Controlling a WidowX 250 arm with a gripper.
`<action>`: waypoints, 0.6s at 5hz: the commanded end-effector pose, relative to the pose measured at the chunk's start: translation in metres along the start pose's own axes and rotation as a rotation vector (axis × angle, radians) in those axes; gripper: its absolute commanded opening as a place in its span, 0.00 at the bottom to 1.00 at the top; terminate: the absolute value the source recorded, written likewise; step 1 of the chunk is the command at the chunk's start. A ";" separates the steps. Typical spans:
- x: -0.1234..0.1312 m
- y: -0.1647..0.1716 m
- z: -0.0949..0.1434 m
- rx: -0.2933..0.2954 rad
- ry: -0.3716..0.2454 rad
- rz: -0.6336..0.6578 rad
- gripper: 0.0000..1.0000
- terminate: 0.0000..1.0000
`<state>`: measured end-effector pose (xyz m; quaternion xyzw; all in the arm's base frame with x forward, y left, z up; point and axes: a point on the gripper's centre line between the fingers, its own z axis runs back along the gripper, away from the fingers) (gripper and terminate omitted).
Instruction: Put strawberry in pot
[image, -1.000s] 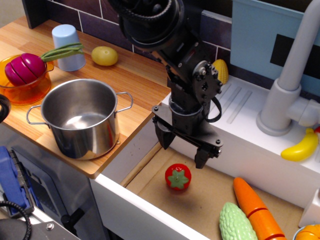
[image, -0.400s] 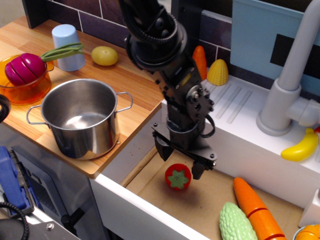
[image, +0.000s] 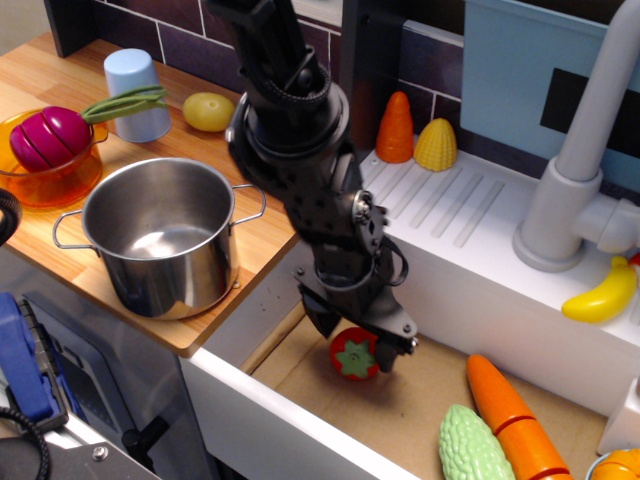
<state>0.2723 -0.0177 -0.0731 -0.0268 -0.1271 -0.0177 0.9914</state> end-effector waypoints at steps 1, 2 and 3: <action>0.008 0.006 -0.007 -0.021 -0.041 0.010 0.00 0.00; 0.017 0.003 -0.006 -0.027 -0.043 0.013 0.00 0.00; 0.022 -0.004 0.004 -0.006 -0.020 0.015 0.00 0.00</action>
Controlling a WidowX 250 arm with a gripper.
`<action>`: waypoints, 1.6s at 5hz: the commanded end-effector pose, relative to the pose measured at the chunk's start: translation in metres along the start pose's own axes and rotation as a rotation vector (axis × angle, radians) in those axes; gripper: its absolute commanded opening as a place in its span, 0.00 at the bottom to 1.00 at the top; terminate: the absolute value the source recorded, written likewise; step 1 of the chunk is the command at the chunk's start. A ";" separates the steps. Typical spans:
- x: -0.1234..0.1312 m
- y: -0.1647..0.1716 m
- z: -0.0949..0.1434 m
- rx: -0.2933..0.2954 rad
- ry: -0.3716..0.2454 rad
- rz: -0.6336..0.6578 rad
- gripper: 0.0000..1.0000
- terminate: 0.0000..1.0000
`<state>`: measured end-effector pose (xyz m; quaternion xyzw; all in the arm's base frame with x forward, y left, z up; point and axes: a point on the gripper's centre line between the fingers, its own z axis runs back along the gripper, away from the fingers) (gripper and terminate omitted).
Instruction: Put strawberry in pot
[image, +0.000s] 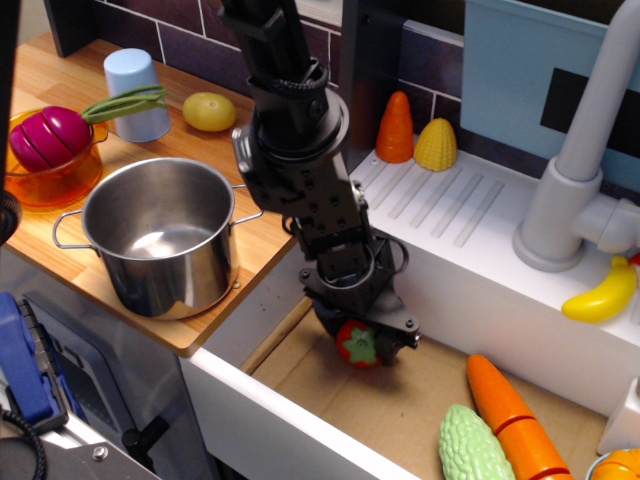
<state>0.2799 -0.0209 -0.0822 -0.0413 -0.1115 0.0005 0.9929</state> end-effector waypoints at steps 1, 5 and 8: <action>0.017 -0.007 0.048 0.083 -0.006 -0.016 0.00 0.00; 0.031 0.025 0.188 0.175 0.023 -0.080 0.00 0.00; -0.009 0.087 0.210 0.220 0.064 -0.093 0.00 0.00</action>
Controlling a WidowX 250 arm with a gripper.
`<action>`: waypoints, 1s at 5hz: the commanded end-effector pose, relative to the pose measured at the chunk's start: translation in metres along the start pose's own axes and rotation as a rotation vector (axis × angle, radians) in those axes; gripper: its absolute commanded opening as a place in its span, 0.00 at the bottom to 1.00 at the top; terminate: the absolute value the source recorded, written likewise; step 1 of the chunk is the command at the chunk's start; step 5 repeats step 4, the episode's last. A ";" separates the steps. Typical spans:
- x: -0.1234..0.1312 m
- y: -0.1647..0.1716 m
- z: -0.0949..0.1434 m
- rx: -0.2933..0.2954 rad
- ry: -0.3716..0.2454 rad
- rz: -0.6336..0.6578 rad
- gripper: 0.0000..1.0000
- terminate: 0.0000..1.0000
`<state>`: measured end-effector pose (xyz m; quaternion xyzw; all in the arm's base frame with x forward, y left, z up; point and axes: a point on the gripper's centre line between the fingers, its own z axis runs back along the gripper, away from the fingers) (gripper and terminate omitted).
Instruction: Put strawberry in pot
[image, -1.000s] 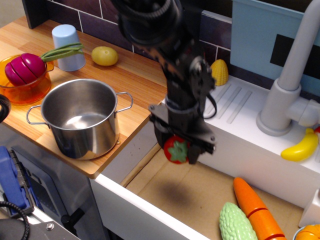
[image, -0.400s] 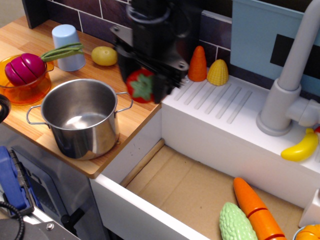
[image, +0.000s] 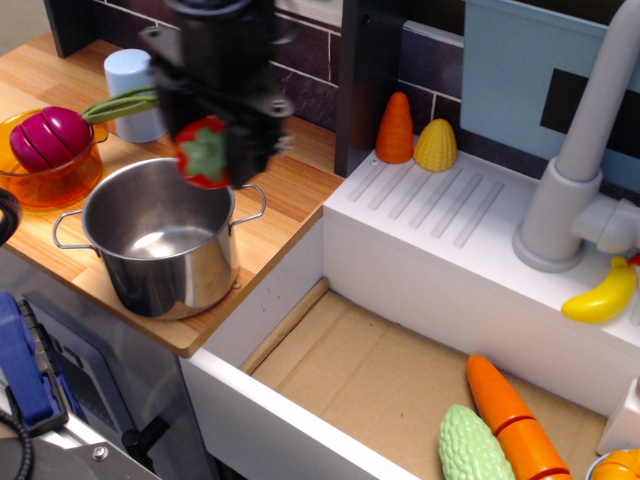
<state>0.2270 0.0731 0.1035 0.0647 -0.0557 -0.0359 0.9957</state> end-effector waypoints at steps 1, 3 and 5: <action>0.000 0.015 0.006 -0.014 -0.060 -0.053 1.00 0.00; 0.000 0.015 0.006 -0.014 -0.060 -0.053 1.00 0.00; 0.000 0.015 0.006 -0.014 -0.060 -0.053 1.00 1.00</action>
